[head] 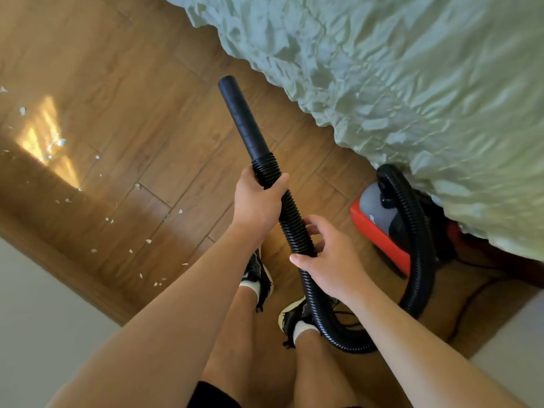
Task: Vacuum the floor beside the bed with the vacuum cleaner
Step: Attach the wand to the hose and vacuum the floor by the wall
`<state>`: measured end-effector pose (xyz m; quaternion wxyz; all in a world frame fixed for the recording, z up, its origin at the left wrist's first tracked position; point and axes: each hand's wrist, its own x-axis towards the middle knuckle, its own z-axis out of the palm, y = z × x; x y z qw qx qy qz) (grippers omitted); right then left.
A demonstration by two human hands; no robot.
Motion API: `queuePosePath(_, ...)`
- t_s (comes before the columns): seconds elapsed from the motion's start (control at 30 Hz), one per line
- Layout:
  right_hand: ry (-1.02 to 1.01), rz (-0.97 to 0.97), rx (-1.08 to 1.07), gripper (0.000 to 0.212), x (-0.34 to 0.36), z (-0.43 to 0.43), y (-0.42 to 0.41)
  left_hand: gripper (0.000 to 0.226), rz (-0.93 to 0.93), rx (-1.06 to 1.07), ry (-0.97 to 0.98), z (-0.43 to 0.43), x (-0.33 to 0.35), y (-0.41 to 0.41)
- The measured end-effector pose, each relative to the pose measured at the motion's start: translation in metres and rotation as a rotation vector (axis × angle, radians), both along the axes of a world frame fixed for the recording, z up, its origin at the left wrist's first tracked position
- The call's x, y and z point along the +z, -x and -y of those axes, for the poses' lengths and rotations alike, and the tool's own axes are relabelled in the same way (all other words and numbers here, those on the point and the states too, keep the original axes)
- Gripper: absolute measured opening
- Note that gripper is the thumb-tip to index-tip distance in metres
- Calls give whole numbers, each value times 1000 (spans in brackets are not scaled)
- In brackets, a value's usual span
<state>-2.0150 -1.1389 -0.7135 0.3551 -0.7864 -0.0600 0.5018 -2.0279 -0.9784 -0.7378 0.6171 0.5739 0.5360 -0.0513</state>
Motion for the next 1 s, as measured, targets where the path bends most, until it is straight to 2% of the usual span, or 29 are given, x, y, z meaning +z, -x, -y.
queuePosePath(0.57, 106, 14, -197, 59, -54, 137, 13, 22, -37, -299, -16, 137, -47, -19)
queuePosePath(0.8, 137, 30, -253, 58, -80, 179, 27, 29, -48, -363, 7, 175, -69, -10)
queuePosePath(1.0, 113, 35, -301, 59, -100, 201, 41, 39, -59, -425, -53, 197, -85, -1)
